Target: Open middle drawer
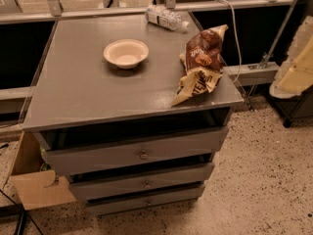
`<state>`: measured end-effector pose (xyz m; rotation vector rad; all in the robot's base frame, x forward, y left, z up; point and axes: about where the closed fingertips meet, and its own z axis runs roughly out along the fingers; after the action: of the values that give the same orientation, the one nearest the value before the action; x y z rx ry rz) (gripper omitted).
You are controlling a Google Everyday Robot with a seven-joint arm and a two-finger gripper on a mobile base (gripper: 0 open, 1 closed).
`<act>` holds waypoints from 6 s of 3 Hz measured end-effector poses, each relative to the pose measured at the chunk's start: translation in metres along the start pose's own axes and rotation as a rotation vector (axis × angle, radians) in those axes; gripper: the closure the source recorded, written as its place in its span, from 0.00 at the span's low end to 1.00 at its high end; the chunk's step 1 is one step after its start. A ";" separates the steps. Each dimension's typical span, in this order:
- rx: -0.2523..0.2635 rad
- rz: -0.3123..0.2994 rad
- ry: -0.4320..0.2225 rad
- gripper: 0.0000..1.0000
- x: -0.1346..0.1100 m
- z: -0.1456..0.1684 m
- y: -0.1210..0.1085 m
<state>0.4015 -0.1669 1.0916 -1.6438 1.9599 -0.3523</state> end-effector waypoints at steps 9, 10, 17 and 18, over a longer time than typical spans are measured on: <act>0.000 0.000 0.000 0.92 0.000 0.000 0.000; 0.000 0.000 0.000 1.00 0.000 0.000 0.000; 0.000 0.000 0.000 0.12 0.000 0.000 0.000; 0.000 0.000 0.000 0.00 0.000 0.000 0.000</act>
Offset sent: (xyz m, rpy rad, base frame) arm 0.0000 0.0000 0.0000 0.0000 0.0000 0.0000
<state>0.4015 -0.1669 1.0916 -1.6438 1.9599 -0.3523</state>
